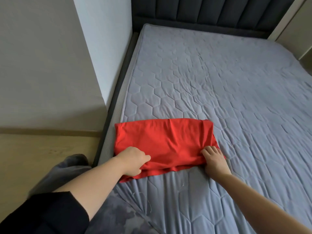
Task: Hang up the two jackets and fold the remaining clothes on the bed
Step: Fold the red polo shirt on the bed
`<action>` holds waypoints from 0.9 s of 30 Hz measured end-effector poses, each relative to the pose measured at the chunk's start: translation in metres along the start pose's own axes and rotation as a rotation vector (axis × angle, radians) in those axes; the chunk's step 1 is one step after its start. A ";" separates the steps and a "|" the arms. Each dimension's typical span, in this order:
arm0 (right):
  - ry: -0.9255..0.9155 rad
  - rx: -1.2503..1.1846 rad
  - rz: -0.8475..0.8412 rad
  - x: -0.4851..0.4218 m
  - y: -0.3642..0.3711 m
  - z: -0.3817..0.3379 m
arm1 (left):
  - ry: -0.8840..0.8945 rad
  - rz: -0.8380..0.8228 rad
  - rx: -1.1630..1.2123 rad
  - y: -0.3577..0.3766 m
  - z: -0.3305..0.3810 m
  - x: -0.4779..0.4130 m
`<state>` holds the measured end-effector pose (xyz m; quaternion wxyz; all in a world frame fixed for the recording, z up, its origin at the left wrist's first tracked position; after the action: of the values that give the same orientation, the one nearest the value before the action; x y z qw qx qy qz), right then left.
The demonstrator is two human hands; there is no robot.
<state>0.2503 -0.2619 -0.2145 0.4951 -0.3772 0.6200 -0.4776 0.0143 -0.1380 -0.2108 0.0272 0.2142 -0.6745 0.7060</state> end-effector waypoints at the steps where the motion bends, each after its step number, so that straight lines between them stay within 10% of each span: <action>1: 0.042 -0.058 -0.036 0.002 0.002 0.000 | -0.006 0.004 0.047 0.001 0.001 -0.001; 8: 0.790 -0.591 0.158 -0.029 -0.003 0.046 | -0.139 0.166 0.447 -0.004 -0.003 -0.005; 12: 0.992 -0.791 0.092 -0.073 0.010 0.072 | -0.193 0.557 0.305 -0.030 -0.015 -0.013; 19: 1.191 -0.959 0.032 -0.117 0.033 0.101 | -0.353 0.193 0.111 0.017 -0.029 -0.038; 27: 1.004 -0.360 0.012 -0.130 0.016 0.106 | -0.236 0.063 0.054 0.034 -0.007 -0.053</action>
<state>0.3833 -0.1586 -0.2026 0.0677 -0.1778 0.8549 -0.4827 0.0497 -0.1213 -0.2607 -0.0802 0.2753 -0.6600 0.6944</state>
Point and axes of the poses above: each hand's wrist, its own x-axis away from the middle knuckle, its own y-axis out of the palm, z = x × y, the point moved 6 cm from there along -x, towards the middle knuckle, and after that the axes turned 4 degrees about y, right-handed, at the moved point
